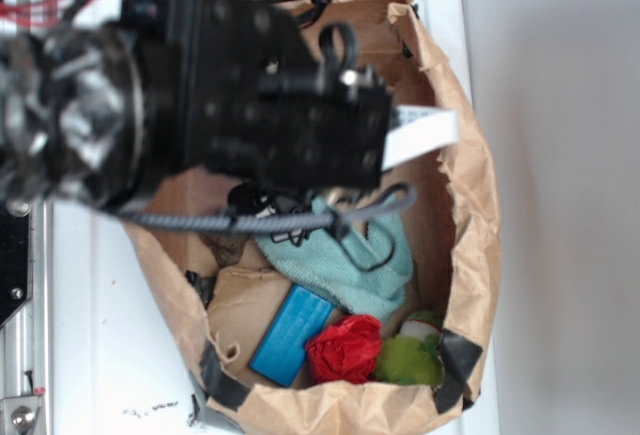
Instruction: Grab the green sponge.
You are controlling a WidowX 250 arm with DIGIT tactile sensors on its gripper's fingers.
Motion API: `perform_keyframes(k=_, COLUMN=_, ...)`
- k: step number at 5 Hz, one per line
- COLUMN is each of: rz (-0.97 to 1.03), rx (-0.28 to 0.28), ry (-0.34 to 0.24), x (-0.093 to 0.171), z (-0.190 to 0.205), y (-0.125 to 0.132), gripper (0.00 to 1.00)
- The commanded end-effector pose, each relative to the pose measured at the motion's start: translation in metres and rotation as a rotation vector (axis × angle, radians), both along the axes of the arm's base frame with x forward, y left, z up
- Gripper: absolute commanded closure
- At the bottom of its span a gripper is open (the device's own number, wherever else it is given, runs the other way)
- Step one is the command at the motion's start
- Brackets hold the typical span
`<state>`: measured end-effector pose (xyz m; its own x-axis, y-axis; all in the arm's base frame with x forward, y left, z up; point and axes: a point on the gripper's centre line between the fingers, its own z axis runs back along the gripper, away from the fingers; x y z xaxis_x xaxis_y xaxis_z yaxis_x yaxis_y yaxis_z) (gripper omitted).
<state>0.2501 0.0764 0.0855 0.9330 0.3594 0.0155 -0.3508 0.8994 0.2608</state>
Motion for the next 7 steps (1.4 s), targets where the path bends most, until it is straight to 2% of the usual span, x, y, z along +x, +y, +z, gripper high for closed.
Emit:
perform_keyframes(k=1, rz=-0.04, rx=-0.045, ry=-0.057, x=-0.011, z=0.01, y=-0.01, gripper=0.0)
perform_keyframes(k=3, rz=-0.053, rx=-0.058, ry=-0.064, x=-0.013, z=0.008, y=-0.003, gripper=0.0)
perform_keyframes(k=4, rz=-0.031, rx=-0.052, ry=-0.079, x=-0.007, z=0.011, y=0.008, gripper=0.0)
perform_keyframes(k=6, rz=-0.015, rx=0.01, ry=-0.115, x=0.002, z=0.002, y=0.028, gripper=0.0)
perform_keyframes(k=7, rz=-0.026, rx=0.008, ry=-0.102, x=-0.004, z=0.004, y=0.031, gripper=0.0)
